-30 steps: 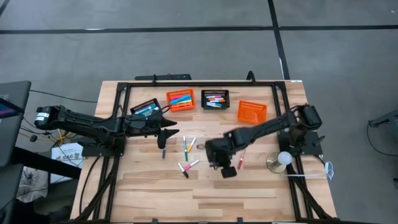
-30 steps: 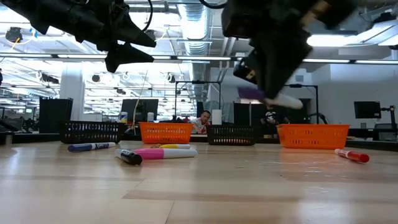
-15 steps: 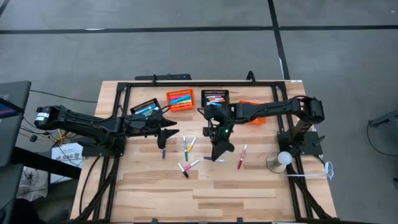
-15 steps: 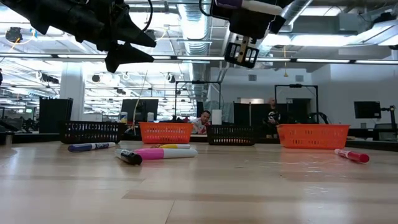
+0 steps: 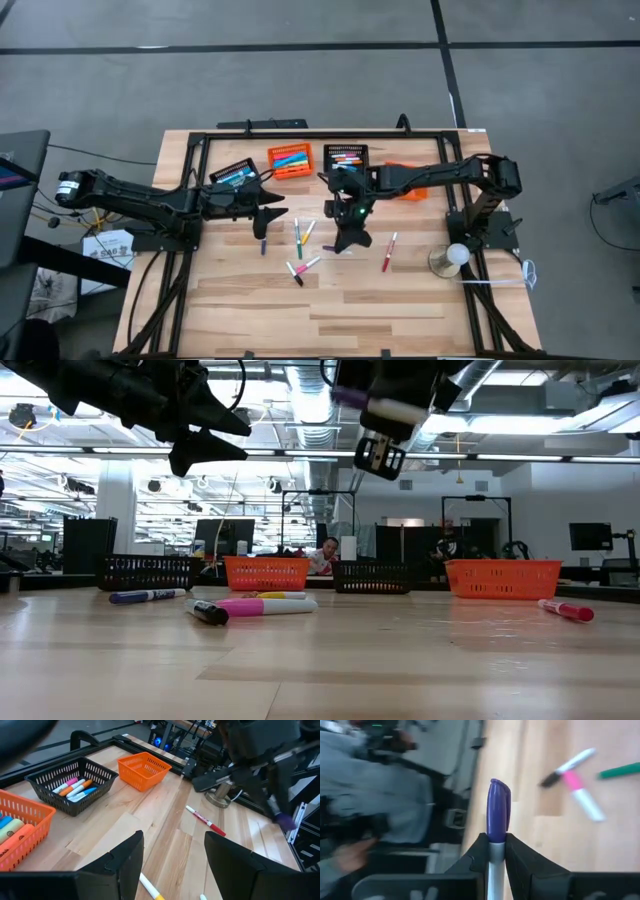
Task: Pick & Place Markers
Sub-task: Put the small purple highlighter pen into the right black bin
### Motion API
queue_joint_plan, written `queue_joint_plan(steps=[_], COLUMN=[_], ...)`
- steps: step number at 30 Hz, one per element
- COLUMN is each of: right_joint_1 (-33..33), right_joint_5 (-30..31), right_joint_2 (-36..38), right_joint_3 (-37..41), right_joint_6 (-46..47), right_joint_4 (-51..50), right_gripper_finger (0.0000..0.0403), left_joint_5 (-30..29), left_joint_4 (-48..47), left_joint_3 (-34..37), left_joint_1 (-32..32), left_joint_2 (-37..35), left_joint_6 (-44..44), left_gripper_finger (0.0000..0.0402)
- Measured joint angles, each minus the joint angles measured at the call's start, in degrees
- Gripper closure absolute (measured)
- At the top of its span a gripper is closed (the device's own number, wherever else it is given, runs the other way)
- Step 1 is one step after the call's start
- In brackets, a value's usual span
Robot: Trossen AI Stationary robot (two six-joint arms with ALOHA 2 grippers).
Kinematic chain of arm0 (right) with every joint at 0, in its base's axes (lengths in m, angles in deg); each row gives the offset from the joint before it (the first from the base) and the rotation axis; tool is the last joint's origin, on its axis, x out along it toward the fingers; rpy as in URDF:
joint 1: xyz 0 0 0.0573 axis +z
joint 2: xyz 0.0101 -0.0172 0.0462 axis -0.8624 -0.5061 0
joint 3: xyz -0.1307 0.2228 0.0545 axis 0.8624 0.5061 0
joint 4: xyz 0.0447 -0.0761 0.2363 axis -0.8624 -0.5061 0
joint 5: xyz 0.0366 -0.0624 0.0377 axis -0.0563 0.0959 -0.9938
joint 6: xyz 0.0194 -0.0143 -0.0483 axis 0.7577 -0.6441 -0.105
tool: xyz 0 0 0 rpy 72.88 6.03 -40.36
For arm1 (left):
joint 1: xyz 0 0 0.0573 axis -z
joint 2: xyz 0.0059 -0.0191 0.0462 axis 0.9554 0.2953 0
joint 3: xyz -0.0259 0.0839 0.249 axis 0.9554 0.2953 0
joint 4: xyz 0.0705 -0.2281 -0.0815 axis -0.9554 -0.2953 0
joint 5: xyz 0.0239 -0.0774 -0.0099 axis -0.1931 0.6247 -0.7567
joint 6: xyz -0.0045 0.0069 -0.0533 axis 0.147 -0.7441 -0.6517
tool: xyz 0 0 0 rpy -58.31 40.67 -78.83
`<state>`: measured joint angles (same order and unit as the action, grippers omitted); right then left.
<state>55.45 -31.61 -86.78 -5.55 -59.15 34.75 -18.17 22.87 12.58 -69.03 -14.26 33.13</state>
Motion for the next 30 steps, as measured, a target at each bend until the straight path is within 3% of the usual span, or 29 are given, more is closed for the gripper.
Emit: queue_joint_plan(steps=[14, 23, 30], right_joint_1=[-4.3, -13.6, -21.4], right_joint_5=[30.7, 40.4, 43.8], right_joint_2=[0.0, 0.0, 0.0], right_joint_3=[0.0, -3.2, -5.7], right_joint_6=[-9.1, -18.7, -26.7], right_joint_4=[-3.4, -9.3, -9.1], right_gripper_finger=[0.0374, 0.037, 0.0368], left_joint_5=[0.0, 0.0, 0.0], left_joint_4=[0.0, 0.2, 0.9], left_joint_3=[0.0, 0.0, 0.0], left_joint_1=[0.0, 0.0, 0.0], left_joint_2=[0.0, 0.0, 0.0], left_joint_6=[0.0, 0.0, 0.0], left_gripper_finger=[0.0192, 0.0192, 0.0192])
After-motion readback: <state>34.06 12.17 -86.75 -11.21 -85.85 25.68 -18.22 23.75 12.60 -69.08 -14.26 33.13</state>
